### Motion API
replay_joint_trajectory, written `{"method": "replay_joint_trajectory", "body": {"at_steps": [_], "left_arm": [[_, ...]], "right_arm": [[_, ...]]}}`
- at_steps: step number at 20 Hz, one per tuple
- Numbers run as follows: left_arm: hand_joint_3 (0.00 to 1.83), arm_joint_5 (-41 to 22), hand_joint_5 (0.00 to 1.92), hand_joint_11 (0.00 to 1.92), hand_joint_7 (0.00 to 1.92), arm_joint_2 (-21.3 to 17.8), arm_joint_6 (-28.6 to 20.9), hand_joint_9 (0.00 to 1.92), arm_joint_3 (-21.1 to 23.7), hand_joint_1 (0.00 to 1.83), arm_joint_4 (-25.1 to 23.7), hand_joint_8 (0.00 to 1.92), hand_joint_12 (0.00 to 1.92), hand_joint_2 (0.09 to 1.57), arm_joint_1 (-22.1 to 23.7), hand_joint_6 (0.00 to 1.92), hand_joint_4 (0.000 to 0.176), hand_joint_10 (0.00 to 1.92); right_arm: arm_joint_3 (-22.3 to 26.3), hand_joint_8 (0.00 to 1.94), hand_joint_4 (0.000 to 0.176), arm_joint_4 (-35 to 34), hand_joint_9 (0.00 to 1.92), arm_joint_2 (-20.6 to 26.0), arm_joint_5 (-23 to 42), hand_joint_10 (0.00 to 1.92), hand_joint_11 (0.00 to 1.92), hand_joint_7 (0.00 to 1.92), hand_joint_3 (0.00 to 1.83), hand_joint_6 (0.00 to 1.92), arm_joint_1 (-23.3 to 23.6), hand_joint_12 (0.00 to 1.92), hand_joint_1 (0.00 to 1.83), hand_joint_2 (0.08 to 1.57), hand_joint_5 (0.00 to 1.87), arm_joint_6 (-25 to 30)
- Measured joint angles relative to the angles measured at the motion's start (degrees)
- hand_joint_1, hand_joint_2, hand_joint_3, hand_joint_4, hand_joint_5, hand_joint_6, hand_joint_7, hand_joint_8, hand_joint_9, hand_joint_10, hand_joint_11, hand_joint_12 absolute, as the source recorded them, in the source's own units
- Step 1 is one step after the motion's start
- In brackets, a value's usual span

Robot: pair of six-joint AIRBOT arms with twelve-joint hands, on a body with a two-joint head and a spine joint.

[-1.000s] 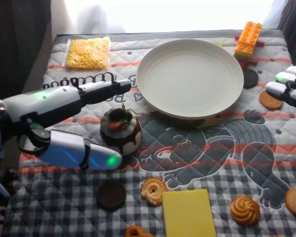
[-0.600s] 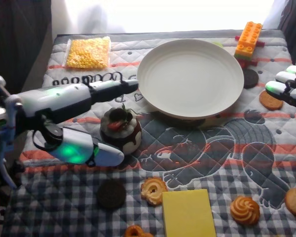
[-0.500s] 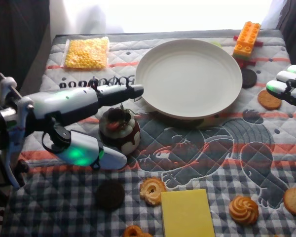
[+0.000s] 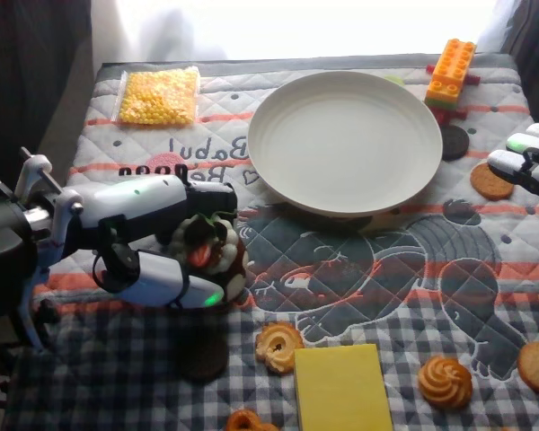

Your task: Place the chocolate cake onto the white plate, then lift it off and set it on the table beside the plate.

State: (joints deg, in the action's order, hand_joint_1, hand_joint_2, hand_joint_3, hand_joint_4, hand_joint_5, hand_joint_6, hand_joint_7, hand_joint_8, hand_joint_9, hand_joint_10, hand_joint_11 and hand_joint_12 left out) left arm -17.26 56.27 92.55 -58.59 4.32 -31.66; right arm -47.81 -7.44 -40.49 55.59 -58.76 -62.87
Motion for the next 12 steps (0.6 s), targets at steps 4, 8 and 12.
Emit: {"method": "replay_joint_trajectory", "body": {"at_steps": [4,8,12], "left_arm": [[0.00,-2.93,0.51,0.32,0.41,-0.83,0.04,0.27,1.44,1.01,-1.55,1.72,1.91,1.43,3.08,1.87,0.000,1.76],[0.00,-3.93,0.47,0.52,0.45,2.84,0.04,0.60,-2.71,1.26,-0.96,1.70,1.80,1.37,9.16,1.80,0.000,1.69],[0.00,0.24,0.33,0.68,0.46,9.90,0.02,0.61,-9.33,1.44,1.33,1.72,1.92,1.32,13.97,1.92,0.000,1.75]], "right_arm": [[0.00,0.00,0.000,-0.24,0.00,0.00,0.33,0.00,0.00,0.00,0.01,0.00,0.00,0.00,0.61,1.22,0.00,0.02],[0.00,0.00,0.000,-0.22,0.00,0.00,0.72,0.00,0.00,0.00,0.01,0.00,0.00,0.00,0.52,1.24,0.00,0.02],[0.00,0.00,0.000,-0.46,0.00,-0.20,0.76,0.00,0.00,0.00,0.01,0.00,0.00,0.00,0.49,1.26,0.00,0.02]]}}
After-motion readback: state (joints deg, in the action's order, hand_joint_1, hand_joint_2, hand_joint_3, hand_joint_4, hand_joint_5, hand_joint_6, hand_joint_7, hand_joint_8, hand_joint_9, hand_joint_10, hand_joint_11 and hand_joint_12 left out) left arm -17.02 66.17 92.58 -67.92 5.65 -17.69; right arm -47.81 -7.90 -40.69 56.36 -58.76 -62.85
